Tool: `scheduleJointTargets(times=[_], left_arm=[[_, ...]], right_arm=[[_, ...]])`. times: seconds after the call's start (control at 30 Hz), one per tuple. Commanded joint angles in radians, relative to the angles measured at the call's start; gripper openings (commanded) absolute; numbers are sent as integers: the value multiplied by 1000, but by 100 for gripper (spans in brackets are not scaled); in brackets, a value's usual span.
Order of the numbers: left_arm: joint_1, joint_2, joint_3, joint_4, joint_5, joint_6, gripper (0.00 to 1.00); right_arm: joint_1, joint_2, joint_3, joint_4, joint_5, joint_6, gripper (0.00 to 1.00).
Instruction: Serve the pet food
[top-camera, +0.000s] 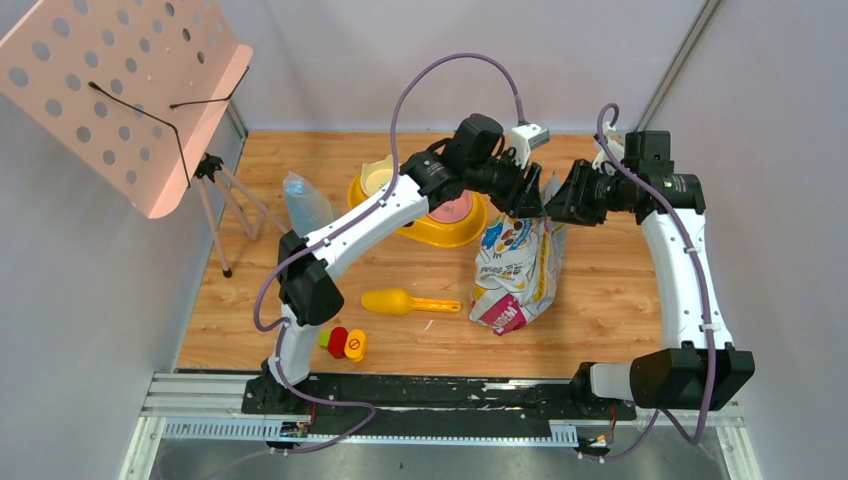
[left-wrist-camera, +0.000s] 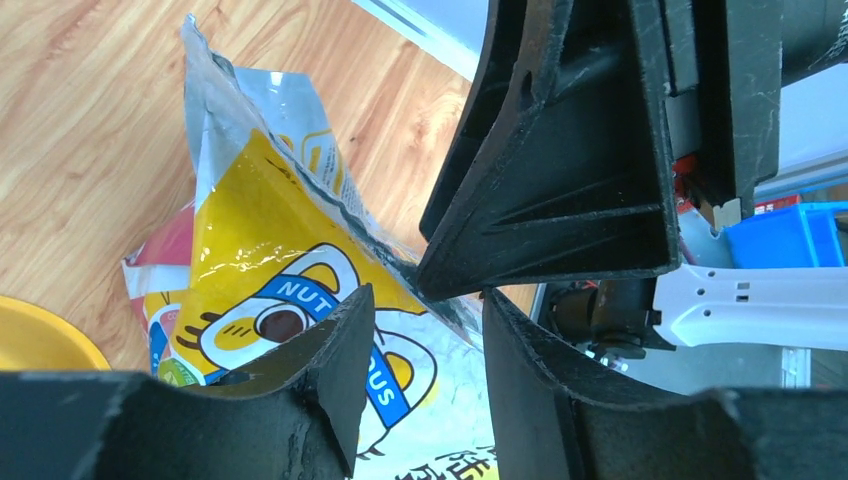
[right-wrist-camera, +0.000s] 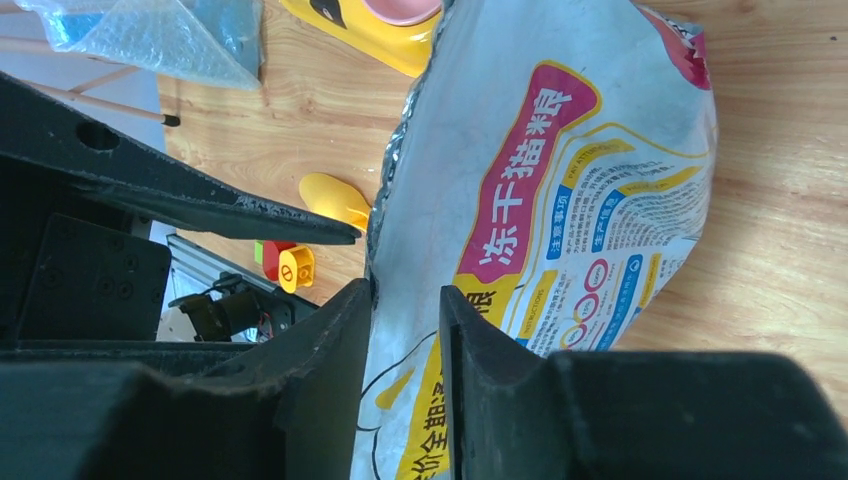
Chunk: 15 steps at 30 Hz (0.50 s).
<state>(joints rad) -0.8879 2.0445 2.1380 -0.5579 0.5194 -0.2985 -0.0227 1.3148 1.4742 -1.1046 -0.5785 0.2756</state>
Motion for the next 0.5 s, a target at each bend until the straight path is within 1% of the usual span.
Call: scheduleJointTargets(times=[0.0,0.07,0.13,0.23,0.33,0.47], left_arm=[[-3,2,0,32,6,20,52],[-3,2,-2,28,-3,23,52],[-3,4,-3,25,-4,25,52],[-3,10,-8,25,19,26,51],[-3,15,-7,28,31,32,49],[-3,15,-15,27,16,36,43]], right_arm=[[5,-6,79,-76,-22,-60,39],[4,1,91,-96,1,-65,49],[-1,-1,96,-103,15,-65,52],[-11,-6,119,-102,-2,-63,52],[-13,-7,136,-92,-53,-58,51],[-13,-11,137,-89,-73,-49,51]])
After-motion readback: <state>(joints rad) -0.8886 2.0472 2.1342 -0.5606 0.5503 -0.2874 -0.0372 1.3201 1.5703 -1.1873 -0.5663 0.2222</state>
